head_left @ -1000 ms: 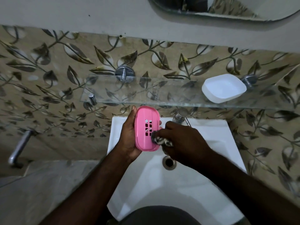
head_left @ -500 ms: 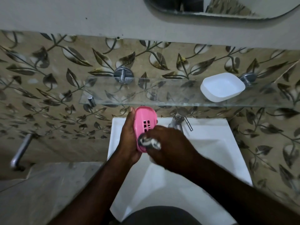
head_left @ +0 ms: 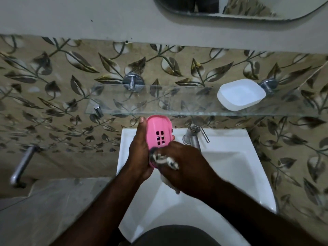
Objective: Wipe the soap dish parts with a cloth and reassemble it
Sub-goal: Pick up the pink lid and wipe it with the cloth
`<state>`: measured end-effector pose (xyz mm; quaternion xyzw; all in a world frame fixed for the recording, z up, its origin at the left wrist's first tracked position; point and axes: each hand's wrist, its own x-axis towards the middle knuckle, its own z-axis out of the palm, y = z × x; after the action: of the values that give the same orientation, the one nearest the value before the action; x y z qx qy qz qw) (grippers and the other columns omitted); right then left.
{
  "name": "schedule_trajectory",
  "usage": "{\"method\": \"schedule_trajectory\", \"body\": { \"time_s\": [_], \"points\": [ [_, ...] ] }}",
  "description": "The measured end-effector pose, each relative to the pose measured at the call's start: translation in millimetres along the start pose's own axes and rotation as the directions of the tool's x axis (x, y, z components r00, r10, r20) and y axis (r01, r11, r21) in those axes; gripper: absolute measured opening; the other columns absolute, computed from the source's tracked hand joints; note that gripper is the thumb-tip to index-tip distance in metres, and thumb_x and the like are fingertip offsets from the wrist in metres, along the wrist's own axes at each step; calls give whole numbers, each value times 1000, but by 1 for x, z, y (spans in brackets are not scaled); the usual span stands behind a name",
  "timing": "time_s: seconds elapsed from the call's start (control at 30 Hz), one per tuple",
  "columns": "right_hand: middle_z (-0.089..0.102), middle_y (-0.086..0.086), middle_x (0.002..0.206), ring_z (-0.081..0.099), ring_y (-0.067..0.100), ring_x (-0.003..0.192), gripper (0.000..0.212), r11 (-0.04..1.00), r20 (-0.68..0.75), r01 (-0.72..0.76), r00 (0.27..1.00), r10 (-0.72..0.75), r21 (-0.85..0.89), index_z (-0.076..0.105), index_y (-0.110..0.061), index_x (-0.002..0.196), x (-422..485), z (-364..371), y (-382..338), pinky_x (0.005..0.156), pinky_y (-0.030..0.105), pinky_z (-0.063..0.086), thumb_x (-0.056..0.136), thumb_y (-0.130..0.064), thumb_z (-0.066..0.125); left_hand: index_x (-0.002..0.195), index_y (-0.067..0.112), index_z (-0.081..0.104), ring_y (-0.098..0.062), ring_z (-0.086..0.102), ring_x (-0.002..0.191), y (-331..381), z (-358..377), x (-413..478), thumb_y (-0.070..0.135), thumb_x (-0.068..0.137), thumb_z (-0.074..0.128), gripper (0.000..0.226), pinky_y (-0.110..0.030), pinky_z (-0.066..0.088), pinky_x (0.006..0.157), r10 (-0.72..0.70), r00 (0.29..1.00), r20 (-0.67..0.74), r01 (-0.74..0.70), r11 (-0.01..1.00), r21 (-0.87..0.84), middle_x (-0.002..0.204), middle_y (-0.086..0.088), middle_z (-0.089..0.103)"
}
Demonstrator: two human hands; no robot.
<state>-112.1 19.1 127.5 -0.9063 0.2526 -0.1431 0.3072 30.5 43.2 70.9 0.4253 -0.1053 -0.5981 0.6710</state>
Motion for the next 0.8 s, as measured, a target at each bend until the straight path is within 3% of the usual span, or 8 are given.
{"method": "schedule_trajectory", "body": {
  "time_s": [0.1,0.17,0.27,0.43,0.53,0.63,0.73,0.8],
  "points": [
    [68,-5,107,65,15,97,31,1000,9,-20,1000,20,-8,66,-34,108,-20,4,8,81,29,56,79,-22,69,127,3,57,-32,67,96,0,-3,1,75,73,46,91,-41,57,76,0,1000,-4,1,999,46,115,-25,66],
    [68,-7,100,63,10,89,32,991,7,11,1000,-10,-132,68,-32,105,-19,-2,17,74,18,49,74,-22,71,124,5,61,-30,67,94,-1,-4,2,75,73,43,88,-40,57,73,2,1000,20,-2,999,47,112,-21,68],
    [65,-7,91,63,16,84,31,966,8,-52,998,56,-253,69,-34,105,-8,-17,34,64,26,44,75,-28,71,106,13,74,-26,69,86,-2,-5,4,77,74,38,80,-41,56,77,-15,998,58,11,997,75,102,-14,72],
    [64,-7,95,63,15,90,28,956,-105,-122,990,97,-268,68,-36,108,3,-8,42,69,26,41,79,-36,69,102,16,76,-26,70,91,-3,-5,5,76,76,38,76,-41,55,83,-40,997,72,37,998,48,105,-13,73],
    [68,-4,97,64,18,91,27,966,-232,-183,963,138,-185,71,-29,106,12,0,40,76,28,44,80,-30,69,118,13,67,-33,64,108,-5,-7,0,71,81,39,74,-50,48,97,-65,996,62,66,998,-10,121,-19,67],
    [71,-2,96,64,18,88,22,973,-299,-211,938,174,-93,73,-23,102,22,-6,38,77,27,46,80,-26,70,112,15,72,-33,65,108,-11,-4,-4,67,80,40,69,-49,51,94,-56,997,54,57,998,-14,119,-17,68],
    [73,0,93,65,20,88,20,971,-225,-198,960,165,-135,73,-21,96,14,-5,34,78,32,49,78,-28,69,129,11,58,-40,59,115,-11,-1,-3,69,78,37,81,-56,44,101,0,1000,-24,0,1000,-26,125,-23,63],
    [72,-3,92,66,17,89,16,965,-43,-207,978,202,-162,71,-21,92,2,4,33,80,34,50,79,-29,66,132,9,54,-36,63,107,-7,-2,0,70,76,37,85,-52,49,95,44,998,-47,-44,999,14,122,-23,65]
  ]
}}
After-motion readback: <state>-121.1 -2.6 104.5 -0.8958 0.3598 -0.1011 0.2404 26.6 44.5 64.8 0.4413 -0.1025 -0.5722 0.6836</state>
